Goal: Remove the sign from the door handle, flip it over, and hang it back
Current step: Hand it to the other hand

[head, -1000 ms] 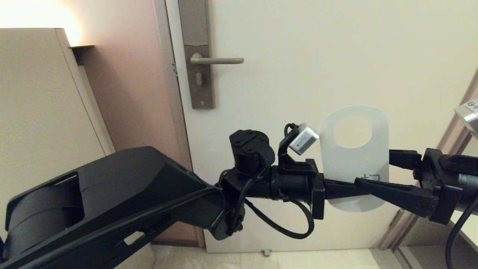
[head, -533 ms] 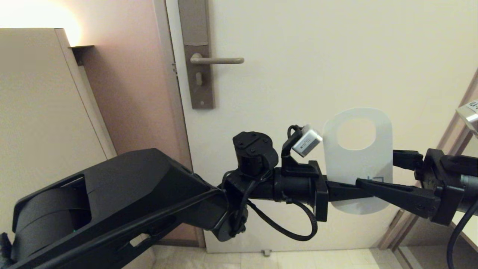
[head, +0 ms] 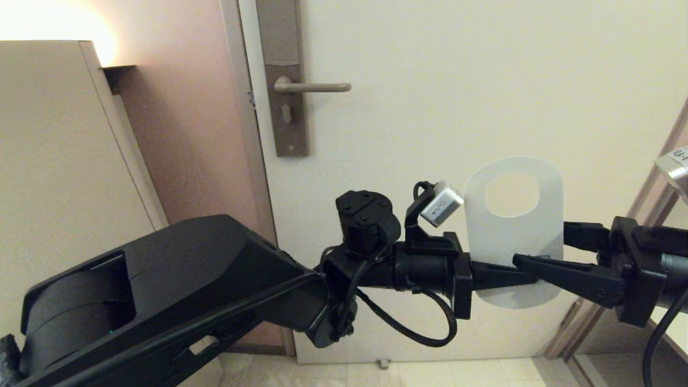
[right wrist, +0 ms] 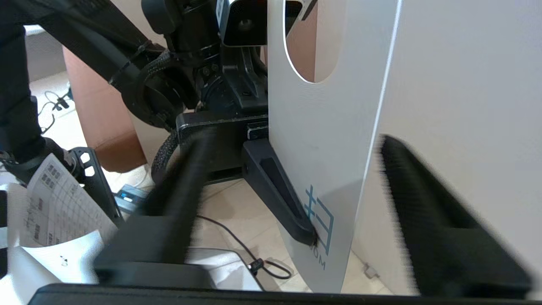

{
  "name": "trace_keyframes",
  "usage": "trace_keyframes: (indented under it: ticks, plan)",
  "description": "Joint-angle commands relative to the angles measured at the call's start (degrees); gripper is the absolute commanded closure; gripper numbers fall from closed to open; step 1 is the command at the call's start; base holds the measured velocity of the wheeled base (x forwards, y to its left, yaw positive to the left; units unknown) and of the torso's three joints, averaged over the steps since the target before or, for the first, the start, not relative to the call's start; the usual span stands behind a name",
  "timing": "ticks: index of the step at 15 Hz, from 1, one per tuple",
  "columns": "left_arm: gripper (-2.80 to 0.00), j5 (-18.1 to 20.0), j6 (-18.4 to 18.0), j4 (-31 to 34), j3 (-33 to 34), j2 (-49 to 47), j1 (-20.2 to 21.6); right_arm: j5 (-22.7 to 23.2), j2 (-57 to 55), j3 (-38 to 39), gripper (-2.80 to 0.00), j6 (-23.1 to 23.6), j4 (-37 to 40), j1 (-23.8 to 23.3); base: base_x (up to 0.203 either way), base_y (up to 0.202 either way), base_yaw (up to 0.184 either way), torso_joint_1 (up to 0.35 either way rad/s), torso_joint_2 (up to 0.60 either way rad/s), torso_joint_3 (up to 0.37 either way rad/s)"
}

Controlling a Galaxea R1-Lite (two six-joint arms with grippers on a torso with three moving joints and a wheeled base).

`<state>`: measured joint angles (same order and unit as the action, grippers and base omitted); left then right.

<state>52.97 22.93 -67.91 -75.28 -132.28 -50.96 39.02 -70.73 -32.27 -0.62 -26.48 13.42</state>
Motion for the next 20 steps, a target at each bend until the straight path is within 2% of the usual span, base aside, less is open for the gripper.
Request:
trace_keyframes:
  ticks: [1, 17, 18, 20]
  plan:
    - [0.00, 0.3, 0.1, -0.4, 0.0, -0.2, 0.0, 0.3, -0.1, 0.0, 0.00, 0.0, -0.2, 0.0, 0.000, 0.000, 0.000, 0.000, 0.00, 0.000]
    - [0.00, 0.2, -0.3, -0.8, 0.1, -0.1, 0.0, 0.3, 0.4, 0.3, 0.00, 0.0, -0.2, 0.0, 0.000, 0.000, 0.000, 0.000, 0.00, 0.000]
    - [-2.80, 0.2, -0.3, -0.9, 0.1, -0.1, 0.0, 0.3, 0.4, 0.3, 0.00, 0.0, -0.2, 0.0, 0.000, 0.000, 0.000, 0.000, 0.00, 0.000]
    - [-2.80, 0.4, 0.1, -1.2, 0.2, 0.0, 0.0, 0.3, 0.4, 0.7, 0.00, 0.1, -0.2, 0.0, 0.000, 0.000, 0.000, 0.000, 0.00, 0.000]
